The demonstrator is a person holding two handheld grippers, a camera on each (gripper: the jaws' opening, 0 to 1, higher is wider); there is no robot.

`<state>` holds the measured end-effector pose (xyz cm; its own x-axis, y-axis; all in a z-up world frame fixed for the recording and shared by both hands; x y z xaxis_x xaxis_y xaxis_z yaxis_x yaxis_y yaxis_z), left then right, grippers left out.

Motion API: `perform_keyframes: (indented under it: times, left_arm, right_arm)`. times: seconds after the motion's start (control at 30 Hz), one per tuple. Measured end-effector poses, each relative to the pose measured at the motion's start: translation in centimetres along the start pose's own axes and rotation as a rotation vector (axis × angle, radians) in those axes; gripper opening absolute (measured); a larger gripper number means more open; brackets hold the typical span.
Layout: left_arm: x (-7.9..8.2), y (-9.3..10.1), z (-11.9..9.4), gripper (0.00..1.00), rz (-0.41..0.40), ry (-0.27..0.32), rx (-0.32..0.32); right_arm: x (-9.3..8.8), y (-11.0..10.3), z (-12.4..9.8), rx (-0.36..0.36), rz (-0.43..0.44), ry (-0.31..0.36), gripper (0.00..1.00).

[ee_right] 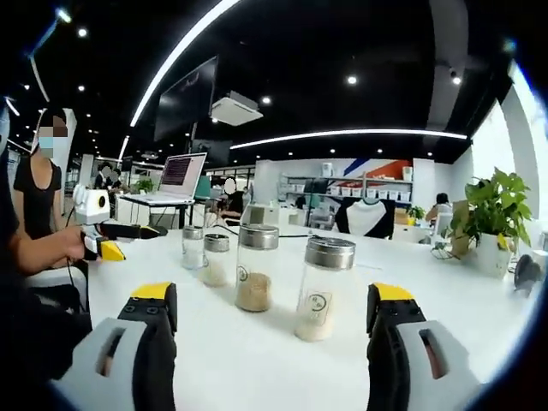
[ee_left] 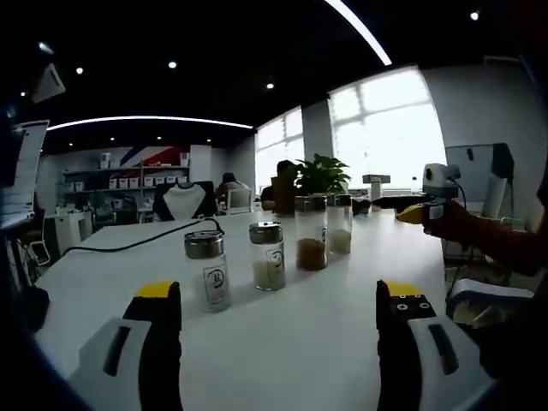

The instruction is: Rotate the seasoning bottle until the label or dispensing opening points toward the visible target arrow and the bottle remains upright within the marked orientation range

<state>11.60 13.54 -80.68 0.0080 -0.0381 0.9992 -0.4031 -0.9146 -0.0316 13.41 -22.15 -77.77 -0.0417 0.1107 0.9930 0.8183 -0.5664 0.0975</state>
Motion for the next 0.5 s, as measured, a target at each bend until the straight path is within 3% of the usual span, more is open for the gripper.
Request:
perform_keyframes:
  times: [0.5]
  left_arm:
    - [1.1, 0.9, -0.5, 1.00, 0.014, -0.009, 0.029]
  right_arm:
    - [-1.2, -1.8, -0.9, -0.031, 0.049, 0.032, 0.99]
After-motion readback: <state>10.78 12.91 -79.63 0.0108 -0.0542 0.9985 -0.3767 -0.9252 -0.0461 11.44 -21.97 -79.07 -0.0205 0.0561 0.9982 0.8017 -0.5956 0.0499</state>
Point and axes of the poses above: the point that each gripper's makers call its tool centre point, and the gripper's own axes: z roughly forward along the fingers, y roughly to its right, x roughly out of its top, the point moved 9 cm from there along -z, roughly backward along the fingers, and after that the axes turned 15 degrees about x, right-handed, at the moved point
